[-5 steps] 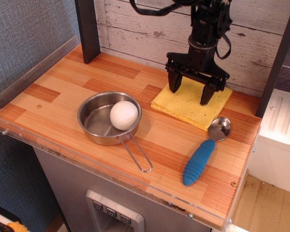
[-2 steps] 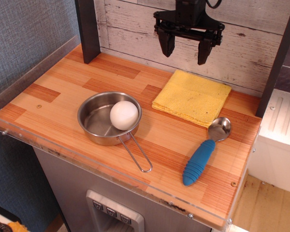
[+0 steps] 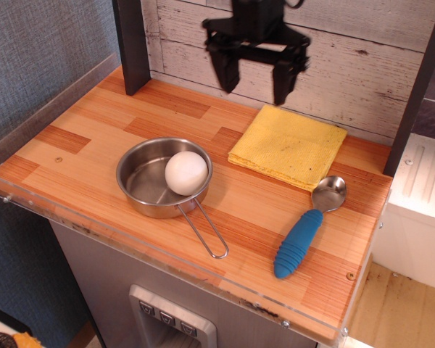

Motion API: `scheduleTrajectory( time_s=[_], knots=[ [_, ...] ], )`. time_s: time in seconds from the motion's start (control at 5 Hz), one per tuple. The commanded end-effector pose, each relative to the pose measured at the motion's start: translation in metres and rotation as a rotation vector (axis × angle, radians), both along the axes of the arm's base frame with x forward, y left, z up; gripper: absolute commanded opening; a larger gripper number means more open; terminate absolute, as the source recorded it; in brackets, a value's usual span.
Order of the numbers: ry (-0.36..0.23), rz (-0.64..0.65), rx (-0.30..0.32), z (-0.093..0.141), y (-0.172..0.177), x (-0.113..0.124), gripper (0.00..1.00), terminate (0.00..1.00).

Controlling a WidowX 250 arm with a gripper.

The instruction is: Move towel to the right a few inches

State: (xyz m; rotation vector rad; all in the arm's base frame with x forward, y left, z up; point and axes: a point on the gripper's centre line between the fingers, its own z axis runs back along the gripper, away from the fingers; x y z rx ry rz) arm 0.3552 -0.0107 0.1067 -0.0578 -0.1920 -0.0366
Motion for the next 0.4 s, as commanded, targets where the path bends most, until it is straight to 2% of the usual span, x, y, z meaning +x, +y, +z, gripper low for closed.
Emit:
scheduleTrajectory(
  time_s=[0.0,0.2],
  knots=[
    [-0.030,0.013,0.021,0.0165,0.0132,-0.0080,1.00,0.00],
    [-0.030,0.013,0.021,0.0165,0.0132,-0.0080,1.00,1.00]
  ],
)
